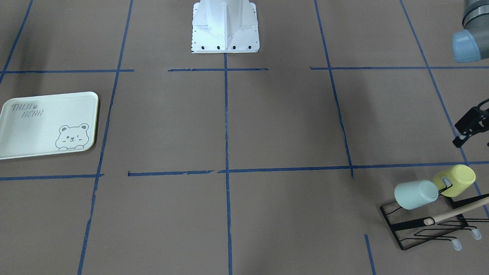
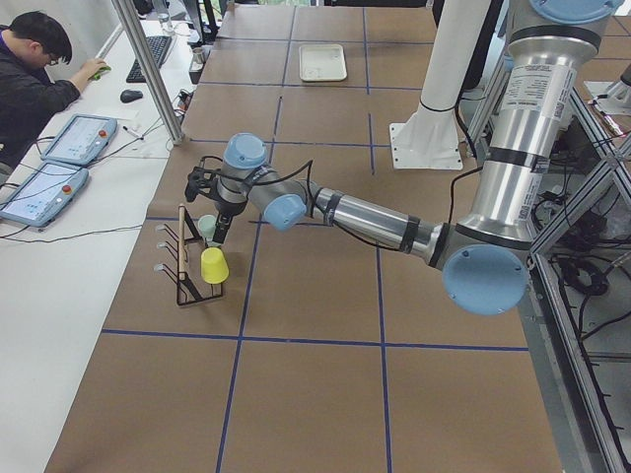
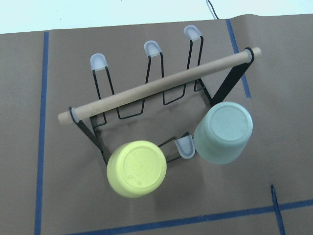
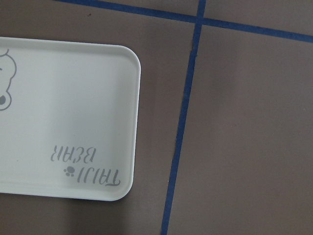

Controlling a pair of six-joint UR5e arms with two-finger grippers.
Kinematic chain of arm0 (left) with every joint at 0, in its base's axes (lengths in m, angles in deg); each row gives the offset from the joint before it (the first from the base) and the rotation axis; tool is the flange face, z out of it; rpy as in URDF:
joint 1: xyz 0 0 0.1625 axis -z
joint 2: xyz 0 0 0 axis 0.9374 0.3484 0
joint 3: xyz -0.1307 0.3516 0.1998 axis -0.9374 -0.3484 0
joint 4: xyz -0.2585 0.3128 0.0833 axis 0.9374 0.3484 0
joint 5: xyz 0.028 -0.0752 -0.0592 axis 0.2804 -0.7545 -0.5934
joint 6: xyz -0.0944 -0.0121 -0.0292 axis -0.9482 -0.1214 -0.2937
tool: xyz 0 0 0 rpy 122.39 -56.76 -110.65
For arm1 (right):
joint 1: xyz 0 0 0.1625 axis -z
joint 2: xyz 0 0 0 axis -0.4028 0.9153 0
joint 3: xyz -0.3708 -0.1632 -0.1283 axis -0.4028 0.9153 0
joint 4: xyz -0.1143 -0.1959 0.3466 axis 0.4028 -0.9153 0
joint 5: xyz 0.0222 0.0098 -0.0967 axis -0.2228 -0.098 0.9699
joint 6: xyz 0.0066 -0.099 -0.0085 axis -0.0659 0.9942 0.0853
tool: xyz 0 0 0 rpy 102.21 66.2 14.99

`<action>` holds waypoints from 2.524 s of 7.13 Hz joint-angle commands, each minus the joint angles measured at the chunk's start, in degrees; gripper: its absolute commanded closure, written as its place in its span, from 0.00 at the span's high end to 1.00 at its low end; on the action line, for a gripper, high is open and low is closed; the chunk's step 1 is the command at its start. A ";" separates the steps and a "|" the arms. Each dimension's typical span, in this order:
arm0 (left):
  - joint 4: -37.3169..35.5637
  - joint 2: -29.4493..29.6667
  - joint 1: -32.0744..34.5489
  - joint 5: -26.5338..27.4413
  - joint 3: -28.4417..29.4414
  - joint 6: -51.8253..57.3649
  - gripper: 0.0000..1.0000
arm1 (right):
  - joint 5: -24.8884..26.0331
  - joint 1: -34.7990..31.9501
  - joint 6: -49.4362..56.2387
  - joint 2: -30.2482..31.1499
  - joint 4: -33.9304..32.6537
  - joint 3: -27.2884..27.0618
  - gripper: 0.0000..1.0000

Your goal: Left arm grabs green cup and hands to right arm on tray

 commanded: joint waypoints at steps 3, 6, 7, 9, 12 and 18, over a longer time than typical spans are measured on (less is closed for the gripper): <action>12.34 5.18 -9.19 18.26 8.18 -12.89 1.00 | -0.07 0.00 0.00 -0.01 0.09 -0.08 1.00; 16.64 5.62 -11.93 21.46 12.03 -14.04 1.00 | -0.07 0.00 0.00 -0.01 0.09 0.01 1.00; 17.44 6.06 -11.93 21.46 13.62 -13.95 1.00 | -0.07 0.00 0.00 -0.01 0.09 0.01 1.00; 17.36 6.24 -11.93 21.46 14.07 -13.95 1.00 | -0.07 0.00 0.00 -0.01 0.09 0.01 1.00; 17.36 6.94 -12.28 21.46 15.13 -13.87 1.00 | -0.07 0.00 0.00 -0.01 0.09 -0.08 1.00; 17.01 6.94 -13.25 21.29 15.13 -13.43 1.00 | -0.07 0.00 0.00 -0.01 0.09 -0.17 1.00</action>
